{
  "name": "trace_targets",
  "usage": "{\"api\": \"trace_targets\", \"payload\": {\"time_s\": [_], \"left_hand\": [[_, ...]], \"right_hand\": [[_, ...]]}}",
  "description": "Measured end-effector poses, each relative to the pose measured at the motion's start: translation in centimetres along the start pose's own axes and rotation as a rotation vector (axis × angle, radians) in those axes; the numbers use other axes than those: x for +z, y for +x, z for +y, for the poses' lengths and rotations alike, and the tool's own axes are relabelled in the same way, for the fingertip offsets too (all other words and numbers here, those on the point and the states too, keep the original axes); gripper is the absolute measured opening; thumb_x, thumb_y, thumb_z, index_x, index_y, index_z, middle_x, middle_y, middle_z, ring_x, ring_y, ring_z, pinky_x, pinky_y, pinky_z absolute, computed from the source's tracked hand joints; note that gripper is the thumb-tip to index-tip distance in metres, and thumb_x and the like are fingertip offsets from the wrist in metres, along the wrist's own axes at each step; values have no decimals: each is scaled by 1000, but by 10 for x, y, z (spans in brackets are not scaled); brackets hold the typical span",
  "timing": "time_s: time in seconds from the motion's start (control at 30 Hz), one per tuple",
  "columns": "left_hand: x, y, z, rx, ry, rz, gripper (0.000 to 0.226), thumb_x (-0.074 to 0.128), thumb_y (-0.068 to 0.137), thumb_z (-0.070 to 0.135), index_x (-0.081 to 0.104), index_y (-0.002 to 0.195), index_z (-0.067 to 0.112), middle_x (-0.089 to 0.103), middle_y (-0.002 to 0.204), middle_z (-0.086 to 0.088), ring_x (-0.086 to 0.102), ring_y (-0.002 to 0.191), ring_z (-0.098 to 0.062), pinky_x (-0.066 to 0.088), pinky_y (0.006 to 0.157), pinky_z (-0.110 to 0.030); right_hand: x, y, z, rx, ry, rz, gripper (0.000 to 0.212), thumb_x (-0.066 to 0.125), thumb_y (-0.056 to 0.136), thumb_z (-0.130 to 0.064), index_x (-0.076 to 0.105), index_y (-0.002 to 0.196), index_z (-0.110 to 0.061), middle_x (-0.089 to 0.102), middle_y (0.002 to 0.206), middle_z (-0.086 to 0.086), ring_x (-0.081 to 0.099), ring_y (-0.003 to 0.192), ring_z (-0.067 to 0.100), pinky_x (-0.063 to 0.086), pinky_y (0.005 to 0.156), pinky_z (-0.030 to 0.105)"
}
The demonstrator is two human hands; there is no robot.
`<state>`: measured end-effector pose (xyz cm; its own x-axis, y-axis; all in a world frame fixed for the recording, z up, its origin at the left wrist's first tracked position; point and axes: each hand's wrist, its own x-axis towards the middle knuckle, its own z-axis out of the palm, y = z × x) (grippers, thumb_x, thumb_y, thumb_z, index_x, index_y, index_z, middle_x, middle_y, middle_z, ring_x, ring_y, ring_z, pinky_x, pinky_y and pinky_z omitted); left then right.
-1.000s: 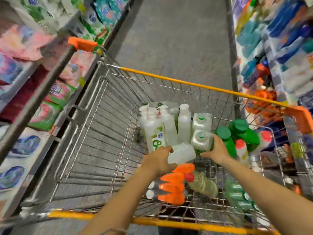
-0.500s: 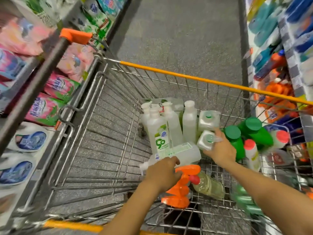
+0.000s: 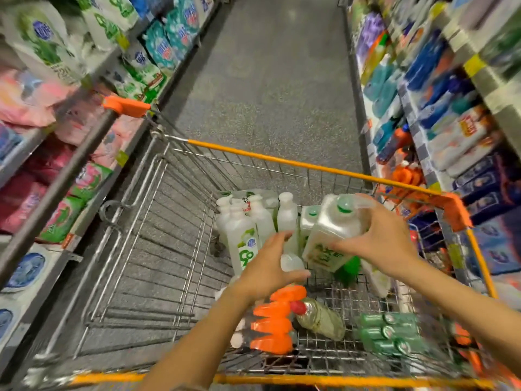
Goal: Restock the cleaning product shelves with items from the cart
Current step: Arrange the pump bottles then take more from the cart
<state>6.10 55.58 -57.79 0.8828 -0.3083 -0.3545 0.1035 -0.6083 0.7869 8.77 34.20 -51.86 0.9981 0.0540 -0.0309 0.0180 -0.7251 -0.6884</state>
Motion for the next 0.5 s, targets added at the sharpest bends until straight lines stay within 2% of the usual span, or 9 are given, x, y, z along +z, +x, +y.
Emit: {"api": "trace_targets", "payload": {"time_s": [0.03,0.1,0.17,0.2,0.27,0.33,0.4,0.47,0.5], "left_hand": [[-4,3,8,17,-83,6,91,78,76,40,25,148,24,30,148,7,37,129,-11,36,104,-26],[-13,4,27,53,-216,-8,104,82,66,48,21,149,31,25,153,11,33,136,-10,36,109,-35],[-19,2,42,121,-335,-44,102,87,59,49,30,142,41,38,148,11,40,134,-8,43,107,-39],[-21,-2,50,165,-408,-58,93,88,58,43,37,135,44,50,139,11,49,128,-7,48,101,-35],[-20,-18,65,217,-572,-24,77,86,55,31,49,123,38,66,118,10,62,112,-11,54,87,-29],[-15,-34,72,219,-695,63,71,85,52,31,55,116,29,71,109,3,68,103,-16,55,80,-30],[-10,-47,74,211,-786,110,71,84,52,34,57,117,22,72,108,-2,68,102,-21,55,79,-33],[-9,-57,75,168,-855,126,78,88,49,41,59,117,16,71,111,-7,68,103,-27,55,83,-39],[-10,-62,76,148,-879,129,84,90,47,47,59,118,13,70,112,-10,67,104,-29,55,86,-42]], "right_hand": [[-17,-3,-15,-30,38,-6,75,84,44,-58,58,112,-39,66,106,-14,62,95,7,51,82,33],[-47,-9,-44,-88,114,-13,68,88,41,-48,56,100,-46,65,97,-24,61,88,-10,50,76,21],[-71,-12,-70,-140,202,-60,70,90,40,-48,58,102,-44,65,100,-23,60,90,-14,47,75,12],[-80,-13,-79,-169,267,-87,75,91,41,-50,61,108,-37,68,105,-17,62,96,-9,48,81,13],[-89,-14,-90,-198,439,-100,82,90,43,-50,62,117,-29,69,114,-8,64,107,6,52,89,27],[-86,-20,-91,-165,628,-112,86,86,44,-59,58,122,-35,67,120,-9,62,113,12,53,91,31],[-71,-36,-84,-95,740,-188,98,83,47,-65,47,134,-39,62,129,-9,59,119,13,53,92,34],[-50,-57,-79,-79,762,-249,104,85,53,-60,38,142,-33,59,132,-4,59,120,18,53,93,41],[-40,-69,-79,-77,776,-229,104,85,54,-58,37,143,-29,61,131,-2,60,119,19,54,92,41]]}}
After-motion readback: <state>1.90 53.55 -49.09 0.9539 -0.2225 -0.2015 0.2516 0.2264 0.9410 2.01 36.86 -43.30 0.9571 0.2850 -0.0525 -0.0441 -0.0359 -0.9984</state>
